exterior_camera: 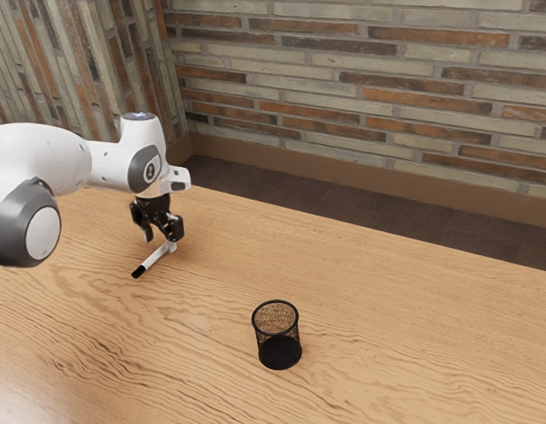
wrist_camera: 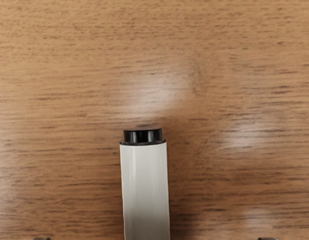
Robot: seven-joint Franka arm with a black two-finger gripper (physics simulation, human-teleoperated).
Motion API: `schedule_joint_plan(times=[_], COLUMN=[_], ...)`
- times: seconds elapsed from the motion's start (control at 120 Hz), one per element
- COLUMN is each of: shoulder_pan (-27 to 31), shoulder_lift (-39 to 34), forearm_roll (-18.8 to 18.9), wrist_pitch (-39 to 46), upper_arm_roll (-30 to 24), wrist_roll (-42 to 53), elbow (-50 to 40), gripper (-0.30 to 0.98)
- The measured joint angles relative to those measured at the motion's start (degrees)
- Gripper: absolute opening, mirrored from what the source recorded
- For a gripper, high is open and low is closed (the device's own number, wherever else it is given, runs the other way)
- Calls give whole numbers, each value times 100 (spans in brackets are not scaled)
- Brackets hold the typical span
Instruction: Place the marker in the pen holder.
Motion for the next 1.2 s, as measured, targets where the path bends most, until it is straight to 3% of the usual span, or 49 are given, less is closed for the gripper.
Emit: schedule_joint_plan(times=[0.367, 0.842, 1.2], shoulder_pan=[17, 18, 18], shoulder_lift=[104, 113, 148], forearm_roll=[-117, -169, -155], wrist_pitch=[20, 26, 66], upper_arm_roll=[17, 26, 26], wrist_roll=[188, 310, 329], elbow=[15, 15, 13], gripper=[38, 6, 0])
